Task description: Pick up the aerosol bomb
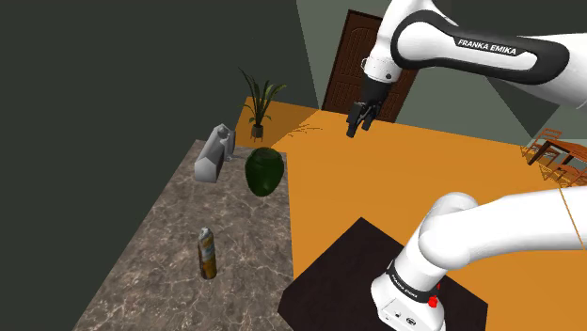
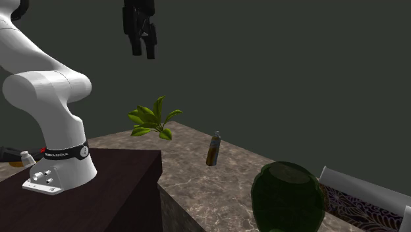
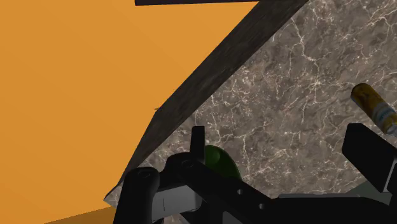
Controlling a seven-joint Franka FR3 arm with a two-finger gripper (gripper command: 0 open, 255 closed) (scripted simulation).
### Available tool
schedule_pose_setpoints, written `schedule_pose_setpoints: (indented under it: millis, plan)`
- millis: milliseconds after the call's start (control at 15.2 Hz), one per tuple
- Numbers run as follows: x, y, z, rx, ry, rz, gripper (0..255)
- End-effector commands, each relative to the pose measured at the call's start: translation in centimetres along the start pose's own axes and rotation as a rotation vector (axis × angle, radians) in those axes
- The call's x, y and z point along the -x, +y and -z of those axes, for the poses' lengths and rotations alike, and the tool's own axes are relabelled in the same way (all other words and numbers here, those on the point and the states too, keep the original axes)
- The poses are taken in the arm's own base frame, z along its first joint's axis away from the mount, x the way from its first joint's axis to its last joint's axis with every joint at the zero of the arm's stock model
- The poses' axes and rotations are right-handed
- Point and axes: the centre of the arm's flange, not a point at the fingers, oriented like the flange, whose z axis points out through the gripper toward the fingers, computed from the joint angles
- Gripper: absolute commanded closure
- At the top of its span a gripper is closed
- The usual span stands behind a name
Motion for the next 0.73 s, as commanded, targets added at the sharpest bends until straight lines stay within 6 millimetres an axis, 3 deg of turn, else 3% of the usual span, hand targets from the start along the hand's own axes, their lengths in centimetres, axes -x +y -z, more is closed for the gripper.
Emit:
schedule_pose_setpoints:
  millis: [0,660]
  plan:
    - [0.0,0.0,0.0,0.000,0.000,0.000,0]
    - [-5.2,-11.2,-6.8,0.045,-0.068,-0.080,0]
